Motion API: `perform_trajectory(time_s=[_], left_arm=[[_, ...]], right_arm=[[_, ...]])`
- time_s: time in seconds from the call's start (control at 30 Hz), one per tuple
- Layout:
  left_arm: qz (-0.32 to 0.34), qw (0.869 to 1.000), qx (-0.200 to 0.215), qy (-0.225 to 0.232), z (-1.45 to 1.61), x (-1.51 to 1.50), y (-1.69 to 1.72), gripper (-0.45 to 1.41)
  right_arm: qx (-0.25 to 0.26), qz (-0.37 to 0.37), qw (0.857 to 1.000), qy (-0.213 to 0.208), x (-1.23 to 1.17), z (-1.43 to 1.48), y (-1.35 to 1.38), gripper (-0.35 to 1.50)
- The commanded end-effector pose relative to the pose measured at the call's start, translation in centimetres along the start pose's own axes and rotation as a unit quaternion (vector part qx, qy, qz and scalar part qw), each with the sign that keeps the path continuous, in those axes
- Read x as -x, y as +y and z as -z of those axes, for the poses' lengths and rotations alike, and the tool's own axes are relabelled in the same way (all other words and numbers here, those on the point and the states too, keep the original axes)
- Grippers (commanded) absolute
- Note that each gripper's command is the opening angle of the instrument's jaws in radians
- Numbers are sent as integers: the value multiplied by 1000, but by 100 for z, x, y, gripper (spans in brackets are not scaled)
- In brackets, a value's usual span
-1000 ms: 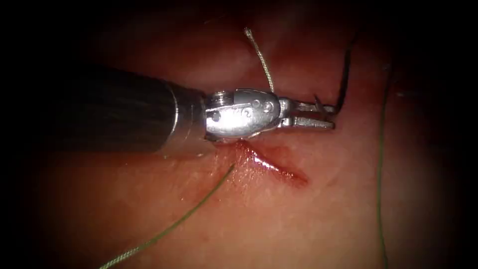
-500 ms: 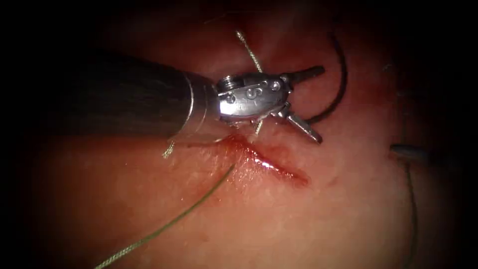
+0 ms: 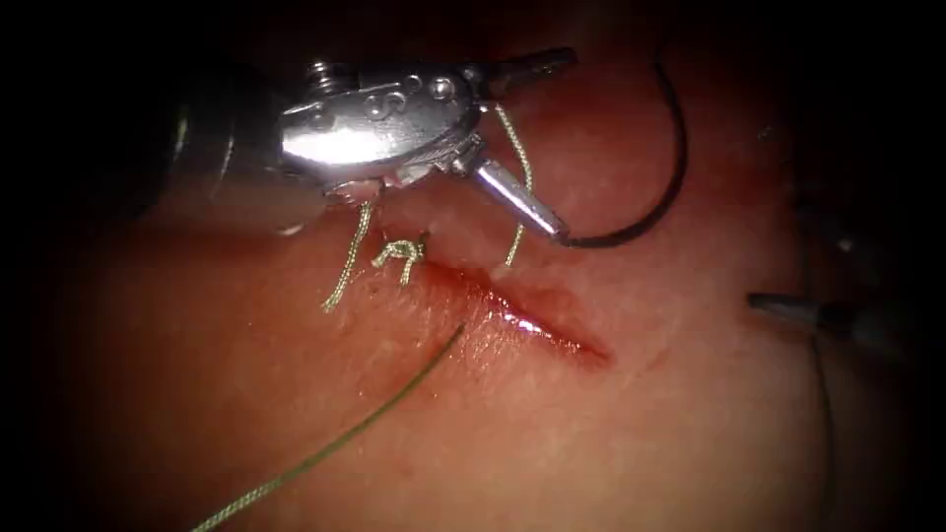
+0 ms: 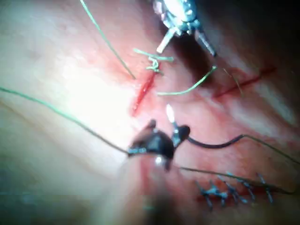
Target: Wound Closure
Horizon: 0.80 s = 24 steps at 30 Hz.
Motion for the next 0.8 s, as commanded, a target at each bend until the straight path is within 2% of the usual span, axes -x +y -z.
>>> perform_trajectory(time_s=[0.03,0.2,0.27,0.4,0.53,0.63,0.8], left_arm=[[-16,1000,10,-1,1,5,4,118],[-85,996,37,-7,53,28,32,116],[-154,987,47,0,87,45,42,111],[-258,964,62,-3,123,67,52,101],[-330,940,85,-25,137,86,60,98],[-349,928,128,-18,135,104,75,98],[-373,911,176,-12,129,134,102,98]], right_arm=[[-5,1,1000,1,0,-9,-5,145],[-13,1,1000,4,-1,-12,-9,143],[-16,2,1000,8,-1,-15,-12,143],[-17,3,1000,9,-2,-16,-14,143],[-17,3,1000,9,-2,-16,-14,143],[-18,3,1000,9,-3,-16,-14,143],[-19,3,1000,8,-3,-16,-14,143]])
